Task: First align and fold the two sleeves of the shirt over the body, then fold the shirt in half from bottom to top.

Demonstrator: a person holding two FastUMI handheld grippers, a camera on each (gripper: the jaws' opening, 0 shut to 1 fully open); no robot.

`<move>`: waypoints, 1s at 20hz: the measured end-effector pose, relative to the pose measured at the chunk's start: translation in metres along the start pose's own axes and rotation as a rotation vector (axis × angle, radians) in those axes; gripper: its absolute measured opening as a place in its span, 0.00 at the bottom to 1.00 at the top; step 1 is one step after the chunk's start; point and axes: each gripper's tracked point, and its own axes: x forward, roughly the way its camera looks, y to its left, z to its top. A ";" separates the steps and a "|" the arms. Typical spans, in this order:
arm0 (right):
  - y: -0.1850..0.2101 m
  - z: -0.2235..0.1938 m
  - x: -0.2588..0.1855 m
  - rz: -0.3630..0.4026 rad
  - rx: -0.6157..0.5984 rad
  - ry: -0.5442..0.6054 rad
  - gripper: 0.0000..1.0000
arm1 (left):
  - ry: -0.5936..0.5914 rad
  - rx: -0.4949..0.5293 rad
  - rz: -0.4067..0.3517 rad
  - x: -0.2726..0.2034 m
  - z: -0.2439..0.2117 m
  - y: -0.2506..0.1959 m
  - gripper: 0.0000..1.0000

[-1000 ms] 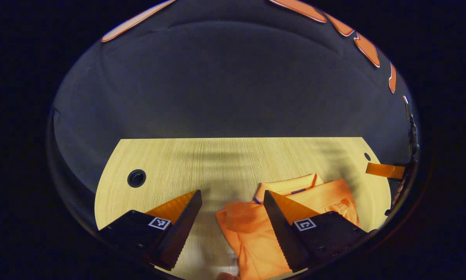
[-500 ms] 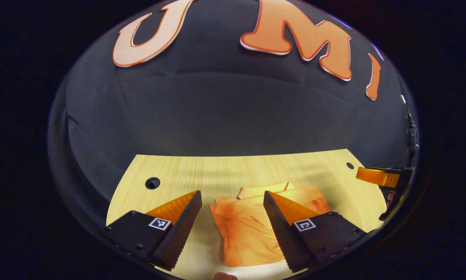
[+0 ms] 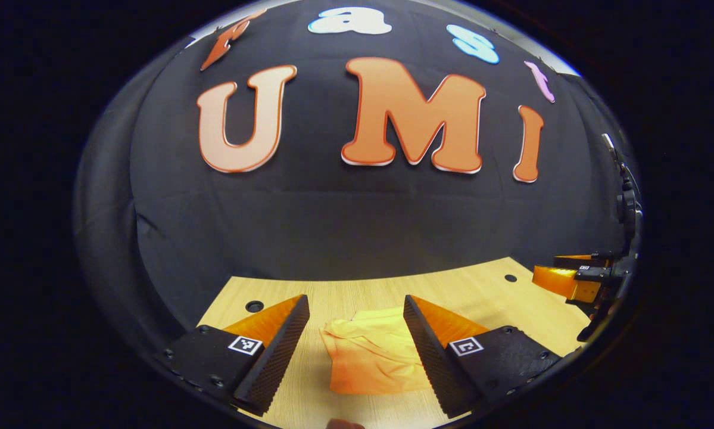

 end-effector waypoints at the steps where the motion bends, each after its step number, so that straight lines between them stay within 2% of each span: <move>1: 0.002 0.004 -0.013 0.007 -0.005 -0.023 0.88 | -0.029 -0.002 0.004 -0.015 0.007 -0.003 0.98; 5: 0.014 0.010 -0.049 0.043 -0.029 -0.093 0.89 | -0.118 0.007 0.028 -0.068 0.020 -0.006 0.98; 9: 0.023 0.006 -0.091 0.091 -0.034 -0.137 0.89 | -0.151 -0.013 0.042 -0.098 0.023 -0.009 0.98; 14: 0.029 -0.006 -0.118 0.130 -0.041 -0.165 0.93 | -0.240 -0.032 0.078 -0.145 0.014 -0.009 0.98; 20: 0.034 -0.019 -0.144 0.154 -0.071 -0.194 0.95 | -0.193 -0.043 0.109 -0.178 -0.024 -0.005 0.97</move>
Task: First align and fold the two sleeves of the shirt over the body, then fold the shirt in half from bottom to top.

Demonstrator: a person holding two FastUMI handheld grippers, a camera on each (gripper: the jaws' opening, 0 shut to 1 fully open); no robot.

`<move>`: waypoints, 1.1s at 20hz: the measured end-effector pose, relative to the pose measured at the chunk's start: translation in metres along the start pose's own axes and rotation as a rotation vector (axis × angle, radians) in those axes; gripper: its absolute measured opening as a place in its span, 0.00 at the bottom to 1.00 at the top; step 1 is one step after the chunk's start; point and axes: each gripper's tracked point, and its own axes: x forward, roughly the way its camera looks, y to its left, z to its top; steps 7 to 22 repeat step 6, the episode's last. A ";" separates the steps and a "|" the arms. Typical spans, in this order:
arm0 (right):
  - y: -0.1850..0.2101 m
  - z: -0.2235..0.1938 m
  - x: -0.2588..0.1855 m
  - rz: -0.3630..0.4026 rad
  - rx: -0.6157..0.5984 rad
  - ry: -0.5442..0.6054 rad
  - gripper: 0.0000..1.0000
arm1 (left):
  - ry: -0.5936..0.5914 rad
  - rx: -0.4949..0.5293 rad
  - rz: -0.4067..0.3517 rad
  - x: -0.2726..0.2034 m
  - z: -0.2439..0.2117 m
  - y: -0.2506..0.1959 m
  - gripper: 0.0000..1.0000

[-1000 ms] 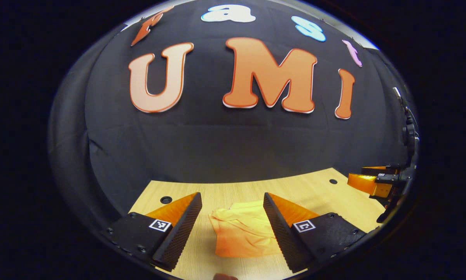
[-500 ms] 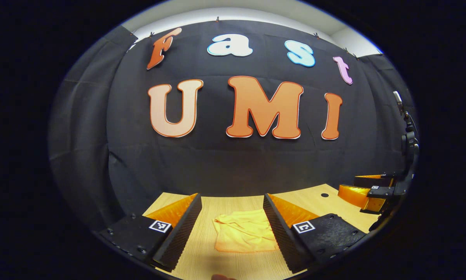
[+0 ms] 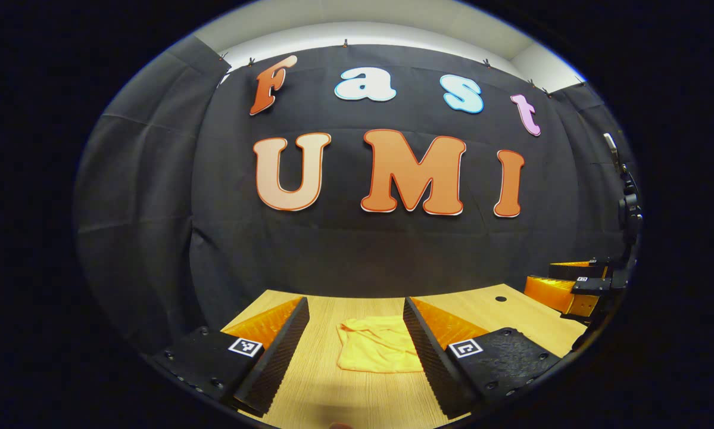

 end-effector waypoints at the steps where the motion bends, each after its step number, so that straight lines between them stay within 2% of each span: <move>1: 0.003 -0.003 -0.003 0.006 0.000 0.006 0.95 | 0.006 -0.002 0.000 -0.004 -0.002 -0.001 0.97; 3: 0.006 -0.009 -0.010 0.012 0.004 0.017 0.95 | 0.010 0.001 -0.002 -0.014 -0.004 -0.003 0.97; 4: 0.007 -0.011 -0.012 0.011 0.008 0.023 1.00 | 0.006 0.008 -0.001 -0.019 -0.003 -0.005 0.98; 5: 0.008 -0.014 -0.015 0.015 0.013 0.025 1.00 | 0.000 0.015 -0.005 -0.023 -0.001 -0.006 0.97; 6: 0.008 -0.016 -0.019 0.014 0.018 0.026 0.95 | -0.005 0.020 -0.010 -0.027 -0.002 -0.009 0.97; 22: 0.008 -0.016 -0.019 0.014 0.018 0.026 0.95 | -0.005 0.020 -0.010 -0.027 -0.002 -0.009 0.97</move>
